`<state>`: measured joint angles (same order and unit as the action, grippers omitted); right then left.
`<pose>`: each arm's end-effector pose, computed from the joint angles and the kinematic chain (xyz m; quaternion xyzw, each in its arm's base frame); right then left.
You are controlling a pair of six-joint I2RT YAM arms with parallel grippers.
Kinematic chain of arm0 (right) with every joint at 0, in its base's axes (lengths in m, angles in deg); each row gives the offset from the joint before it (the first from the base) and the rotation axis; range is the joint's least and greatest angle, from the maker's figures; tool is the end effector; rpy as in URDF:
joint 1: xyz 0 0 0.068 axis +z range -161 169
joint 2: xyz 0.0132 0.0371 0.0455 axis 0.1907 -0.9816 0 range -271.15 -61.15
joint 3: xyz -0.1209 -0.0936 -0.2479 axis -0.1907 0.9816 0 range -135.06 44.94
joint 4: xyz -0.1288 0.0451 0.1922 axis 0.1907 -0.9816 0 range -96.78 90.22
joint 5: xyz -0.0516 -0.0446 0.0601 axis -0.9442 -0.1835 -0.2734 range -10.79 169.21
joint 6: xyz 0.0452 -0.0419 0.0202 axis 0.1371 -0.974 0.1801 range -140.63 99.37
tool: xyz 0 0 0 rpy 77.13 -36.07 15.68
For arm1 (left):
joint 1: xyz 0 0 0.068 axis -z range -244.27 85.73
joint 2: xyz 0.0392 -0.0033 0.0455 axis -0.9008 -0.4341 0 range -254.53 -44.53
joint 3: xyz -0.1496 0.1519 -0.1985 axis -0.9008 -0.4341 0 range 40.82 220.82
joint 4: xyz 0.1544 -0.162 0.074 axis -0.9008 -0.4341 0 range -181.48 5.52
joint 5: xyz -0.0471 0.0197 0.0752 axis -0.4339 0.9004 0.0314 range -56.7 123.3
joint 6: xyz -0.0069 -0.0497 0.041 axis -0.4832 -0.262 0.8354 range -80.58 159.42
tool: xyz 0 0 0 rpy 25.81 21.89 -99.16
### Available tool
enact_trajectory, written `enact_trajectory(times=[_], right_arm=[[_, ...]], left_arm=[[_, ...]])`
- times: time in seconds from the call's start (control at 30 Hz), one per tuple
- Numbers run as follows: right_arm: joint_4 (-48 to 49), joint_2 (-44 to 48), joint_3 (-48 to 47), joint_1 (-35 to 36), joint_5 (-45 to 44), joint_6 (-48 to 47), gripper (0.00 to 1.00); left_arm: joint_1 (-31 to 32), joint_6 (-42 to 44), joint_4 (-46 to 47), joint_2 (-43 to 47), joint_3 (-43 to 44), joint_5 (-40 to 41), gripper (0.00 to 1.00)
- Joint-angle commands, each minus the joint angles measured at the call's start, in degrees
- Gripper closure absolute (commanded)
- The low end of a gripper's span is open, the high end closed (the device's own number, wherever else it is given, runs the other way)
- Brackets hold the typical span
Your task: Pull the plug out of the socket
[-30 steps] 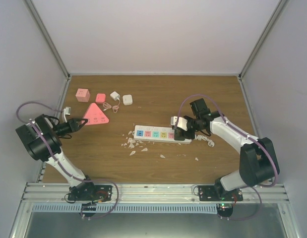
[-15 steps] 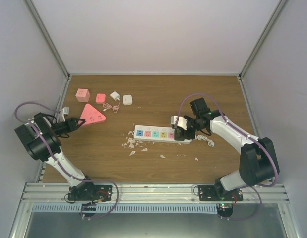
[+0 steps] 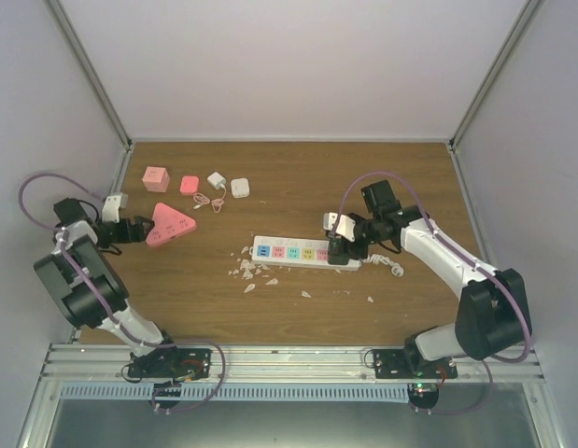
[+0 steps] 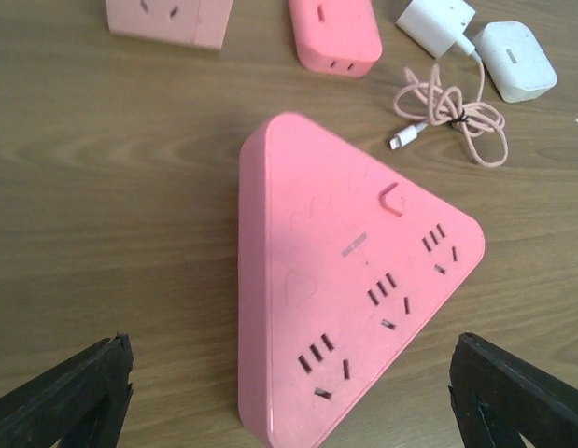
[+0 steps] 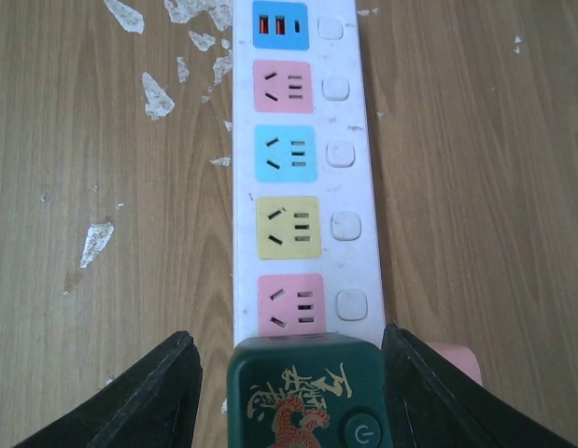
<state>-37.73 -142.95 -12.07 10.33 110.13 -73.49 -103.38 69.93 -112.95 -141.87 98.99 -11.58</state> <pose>0.2289 0.1173 0.2525 -0.6150 0.7093 0.1876 0.2890 0.2588 0.1643 0.2020 0.0058 0.9097 -0.2052 0.3609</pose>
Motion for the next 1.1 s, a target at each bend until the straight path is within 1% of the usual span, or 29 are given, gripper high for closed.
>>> enact_trajectory(times=[0.0, 0.07, 0.13, 0.27, 0.4, 0.53, 0.67, 0.77, 0.87, 1.07], right_arm=[[-2.2, 2.9, -1.1, -0.1, 1.6, 1.1, 0.45], [-2.7, 4.1, -0.4, 0.0, 1.4, 1.3, 0.45], [-3.0, 5.4, 0.6, 0.0, 1.3, 1.5, 0.45], [-3.6, 7.3, 4.4, 1.1, 0.9, 2.3, 0.45], [-1.3, 9.2, 10.0, 4.2, -2.1, 4.0, 0.45], [1.8, 10.0, 14.2, 6.7, -4.6, 5.4, 0.48], [5.2, 10.1, 17.3, 8.1, -8.3, 7.4, 0.52], [8.6, 10.0, 19.3, 8.2, -12.1, 8.7, 0.55], [11.8, 9.7, 21.9, 8.3, -14.6, 8.7, 0.56], [15.8, 7.2, 21.6, 8.0, -18.7, 9.7, 0.59]], left_arm=[[3.6, 2.7, 3.9, 7.2, -1.5, 8.4, 0.06], [6.9, 4.3, 4.3, 10.1, -1.9, 11.3, 0.03], [10.6, 5.8, 4.4, 12.7, -1.9, 13.1, 0.03], [19.5, 8.8, 3.2, 15.5, -0.5, 14.1, 0.06], [28.7, 10.3, 1.4, 14.3, 2.4, 14.2, 0.10], [37.1, 10.3, 1.5, 10.7, 5.1, 14.1, 0.18], [44.9, 10.0, 2.5, 5.1, 7.7, 14.9, 0.30], [50.1, 9.9, 2.7, -0.2, 10.0, 17.0, 0.34], [53.2, 9.4, 3.6, -4.8, 11.7, 18.3, 0.36], [56.7, 8.8, 4.0, -12.9, 16.0, 20.3, 0.47]])
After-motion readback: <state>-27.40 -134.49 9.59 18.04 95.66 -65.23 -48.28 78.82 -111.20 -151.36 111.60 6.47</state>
